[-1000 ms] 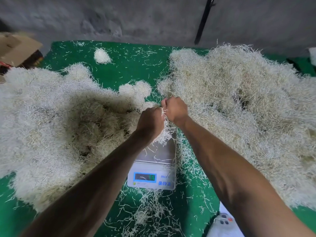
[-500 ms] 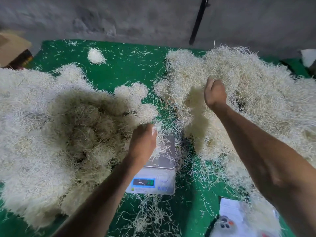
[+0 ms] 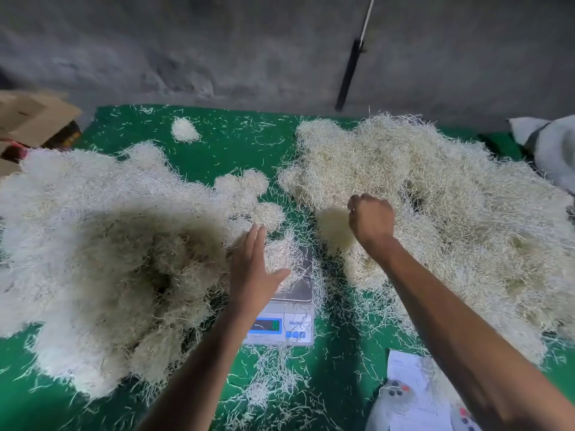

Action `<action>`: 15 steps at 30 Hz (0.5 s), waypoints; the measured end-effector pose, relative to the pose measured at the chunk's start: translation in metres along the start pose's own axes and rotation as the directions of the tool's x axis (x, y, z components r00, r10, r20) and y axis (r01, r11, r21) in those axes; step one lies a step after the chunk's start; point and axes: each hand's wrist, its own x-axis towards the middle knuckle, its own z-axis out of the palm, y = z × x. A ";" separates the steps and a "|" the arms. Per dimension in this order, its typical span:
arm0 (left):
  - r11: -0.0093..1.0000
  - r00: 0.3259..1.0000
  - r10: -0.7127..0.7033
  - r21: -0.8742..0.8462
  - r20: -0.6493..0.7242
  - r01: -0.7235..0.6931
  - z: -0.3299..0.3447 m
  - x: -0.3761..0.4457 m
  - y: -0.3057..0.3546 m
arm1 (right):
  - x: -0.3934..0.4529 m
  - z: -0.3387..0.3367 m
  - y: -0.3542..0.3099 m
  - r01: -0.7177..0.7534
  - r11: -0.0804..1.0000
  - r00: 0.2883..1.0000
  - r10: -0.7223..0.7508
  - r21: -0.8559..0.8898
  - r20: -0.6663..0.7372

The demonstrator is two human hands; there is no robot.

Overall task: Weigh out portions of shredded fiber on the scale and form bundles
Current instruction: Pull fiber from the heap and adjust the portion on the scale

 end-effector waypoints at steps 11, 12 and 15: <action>0.945 0.956 -0.231 -0.192 0.182 0.265 0.004 -0.121 -0.042 | -0.180 0.040 -0.082 -0.206 0.699 0.915 -0.111 0.685 0.388; 0.908 0.937 -0.281 -0.258 0.208 0.330 0.006 -0.136 -0.046 | -0.196 0.045 -0.086 -0.236 0.697 0.920 -0.063 0.677 0.386; 0.796 0.864 -0.409 -0.348 0.295 0.496 0.013 -0.177 -0.063 | -0.240 0.065 -0.095 -0.392 0.676 0.871 0.054 0.624 0.488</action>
